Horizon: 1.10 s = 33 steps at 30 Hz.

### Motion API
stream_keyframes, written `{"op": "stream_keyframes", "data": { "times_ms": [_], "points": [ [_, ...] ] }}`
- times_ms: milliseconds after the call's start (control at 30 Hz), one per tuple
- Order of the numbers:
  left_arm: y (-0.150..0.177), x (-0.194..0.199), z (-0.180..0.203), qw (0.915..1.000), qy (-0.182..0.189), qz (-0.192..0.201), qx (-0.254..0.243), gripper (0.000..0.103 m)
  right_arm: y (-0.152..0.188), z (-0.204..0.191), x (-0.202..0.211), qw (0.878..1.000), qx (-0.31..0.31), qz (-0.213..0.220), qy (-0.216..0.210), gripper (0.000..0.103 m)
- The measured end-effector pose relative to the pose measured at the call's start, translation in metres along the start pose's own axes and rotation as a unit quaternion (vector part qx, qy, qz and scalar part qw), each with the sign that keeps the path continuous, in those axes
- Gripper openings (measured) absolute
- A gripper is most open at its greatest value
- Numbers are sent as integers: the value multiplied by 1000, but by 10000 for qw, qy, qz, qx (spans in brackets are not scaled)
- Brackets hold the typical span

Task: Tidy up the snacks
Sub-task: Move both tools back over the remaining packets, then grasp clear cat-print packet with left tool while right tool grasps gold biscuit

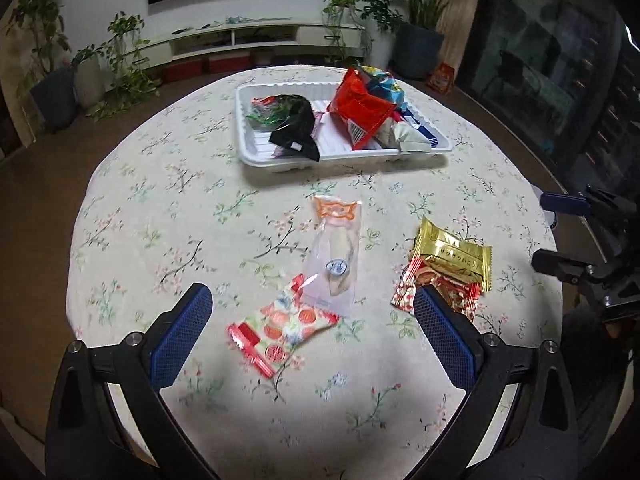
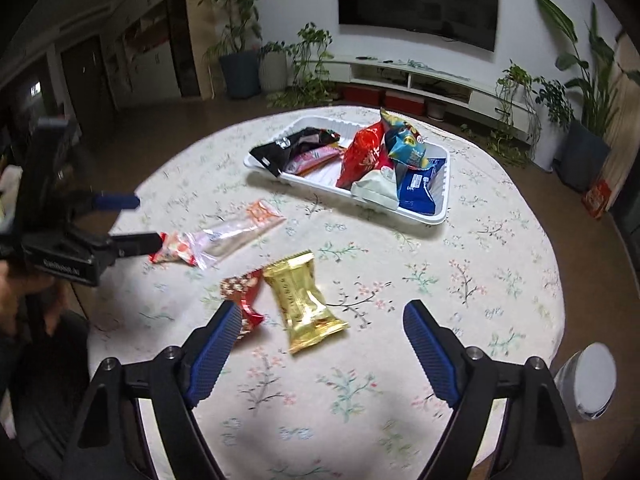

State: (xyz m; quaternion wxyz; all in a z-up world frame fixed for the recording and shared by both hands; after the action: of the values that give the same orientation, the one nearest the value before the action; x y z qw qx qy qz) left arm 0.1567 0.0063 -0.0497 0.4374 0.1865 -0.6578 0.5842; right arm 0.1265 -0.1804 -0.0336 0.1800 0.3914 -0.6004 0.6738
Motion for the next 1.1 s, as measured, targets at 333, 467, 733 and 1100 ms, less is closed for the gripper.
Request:
{"op": "stream_keyframes", "data": {
  "times_ms": [333,467,733,1100],
  "points": [
    [-26,-48,4,9953,148,-586,-753,102,-5,1,-45,9969,457,-604,-230,85],
    [-27,-66,8,9909,141,-811,-1060,99,-4,-1,-62,9948,572,-782,-310,81],
    [-28,-96,14,9854,82,-1168,-1237,70,5,-11,-89,9887,974,-1085,-359,73],
    [-25,-102,16,9842,132,-1253,-1243,51,6,-16,-98,9864,1115,-1120,-450,69]
  ]
}}
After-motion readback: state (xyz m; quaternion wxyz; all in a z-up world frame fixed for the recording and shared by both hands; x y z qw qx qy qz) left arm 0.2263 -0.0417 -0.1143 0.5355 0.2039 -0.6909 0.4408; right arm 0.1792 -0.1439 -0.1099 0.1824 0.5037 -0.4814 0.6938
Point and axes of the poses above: each gripper's, at about its wrist camera, not at the fingertips, and x roughly against the way its jaws point, z to its right, y to its underside, the point moved 6 cm from there along -x, roughly the way its jaws point, and after that the axes turned 3 degrees about -x, right-handed, at the moved point
